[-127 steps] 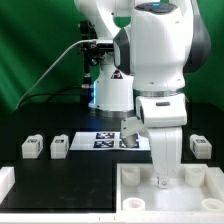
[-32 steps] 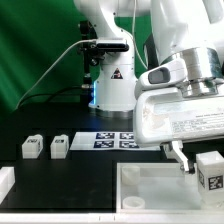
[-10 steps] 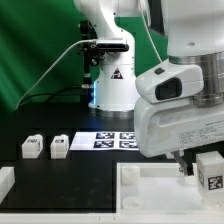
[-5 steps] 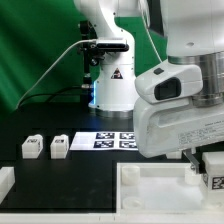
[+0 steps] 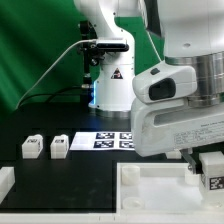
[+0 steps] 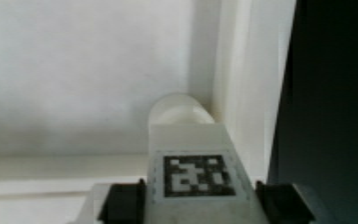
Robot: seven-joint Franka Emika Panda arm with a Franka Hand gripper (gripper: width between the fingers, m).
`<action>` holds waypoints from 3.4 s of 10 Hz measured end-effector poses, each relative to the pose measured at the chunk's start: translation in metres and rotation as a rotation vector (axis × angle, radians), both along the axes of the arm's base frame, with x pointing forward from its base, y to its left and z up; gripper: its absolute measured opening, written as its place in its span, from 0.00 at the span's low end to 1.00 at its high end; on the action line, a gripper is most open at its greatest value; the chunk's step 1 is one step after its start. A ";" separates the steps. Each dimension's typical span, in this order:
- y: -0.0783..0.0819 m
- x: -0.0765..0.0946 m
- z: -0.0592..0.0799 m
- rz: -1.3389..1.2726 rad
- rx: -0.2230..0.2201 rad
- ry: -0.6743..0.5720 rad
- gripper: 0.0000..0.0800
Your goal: Assemble one leg
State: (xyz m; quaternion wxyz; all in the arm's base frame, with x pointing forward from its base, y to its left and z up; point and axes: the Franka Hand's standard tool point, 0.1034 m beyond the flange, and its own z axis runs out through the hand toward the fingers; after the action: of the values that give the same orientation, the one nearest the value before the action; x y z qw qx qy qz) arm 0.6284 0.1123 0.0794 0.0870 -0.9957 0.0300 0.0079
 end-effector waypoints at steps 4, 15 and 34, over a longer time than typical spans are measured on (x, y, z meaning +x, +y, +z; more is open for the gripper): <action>0.004 -0.001 -0.001 -0.660 0.007 0.075 0.37; 0.016 -0.002 -0.002 -1.262 0.085 0.165 0.49; 0.013 -0.003 0.000 -1.030 0.025 0.132 0.37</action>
Offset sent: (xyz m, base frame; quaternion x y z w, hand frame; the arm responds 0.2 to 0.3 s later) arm -0.0080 0.0098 -0.0041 0.0284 -0.0082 0.3426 0.9390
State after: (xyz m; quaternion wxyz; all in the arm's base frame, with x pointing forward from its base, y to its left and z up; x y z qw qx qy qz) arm 0.6252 0.1252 0.0795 0.0894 -0.8481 0.5215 0.0273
